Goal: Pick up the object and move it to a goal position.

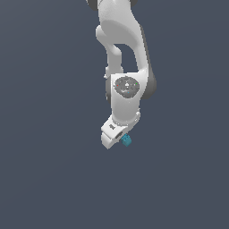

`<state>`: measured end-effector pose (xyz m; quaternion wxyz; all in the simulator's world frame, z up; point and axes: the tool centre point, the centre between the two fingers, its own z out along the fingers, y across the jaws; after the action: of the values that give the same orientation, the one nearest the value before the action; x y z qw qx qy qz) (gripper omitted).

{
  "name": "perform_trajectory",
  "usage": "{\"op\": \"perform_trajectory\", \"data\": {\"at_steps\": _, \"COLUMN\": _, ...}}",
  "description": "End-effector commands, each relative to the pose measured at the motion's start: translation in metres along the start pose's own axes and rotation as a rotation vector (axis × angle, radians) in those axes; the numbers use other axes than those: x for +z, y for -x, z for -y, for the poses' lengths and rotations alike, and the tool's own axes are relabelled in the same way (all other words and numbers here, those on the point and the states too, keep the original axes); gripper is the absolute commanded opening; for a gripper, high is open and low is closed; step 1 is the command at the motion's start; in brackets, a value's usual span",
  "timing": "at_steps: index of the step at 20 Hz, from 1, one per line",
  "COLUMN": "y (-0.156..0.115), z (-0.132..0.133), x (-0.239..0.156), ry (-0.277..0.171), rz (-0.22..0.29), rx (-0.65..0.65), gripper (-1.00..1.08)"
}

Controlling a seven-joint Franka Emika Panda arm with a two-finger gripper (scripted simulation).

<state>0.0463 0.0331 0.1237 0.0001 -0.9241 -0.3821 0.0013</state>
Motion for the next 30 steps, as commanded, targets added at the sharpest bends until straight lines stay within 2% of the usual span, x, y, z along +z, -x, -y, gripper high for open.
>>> {"op": "perform_trajectory", "data": {"at_steps": 1, "y": 0.012, "z": -0.007, "x": -0.029, "ry": 0.002, "rz": -0.001, "rx": 0.000, "gripper": -1.00}}
{"op": "perform_trajectory", "data": {"at_steps": 22, "y": 0.106, "z": -0.062, "x": -0.262, "ry": 0.000, "rz": -0.004, "rx": -0.001, "gripper": -1.00}}
{"op": "perform_trajectory", "data": {"at_steps": 30, "y": 0.133, "z": -0.082, "x": -0.331, "ry": 0.001, "rz": -0.003, "rx": 0.000, "gripper": -1.00}}
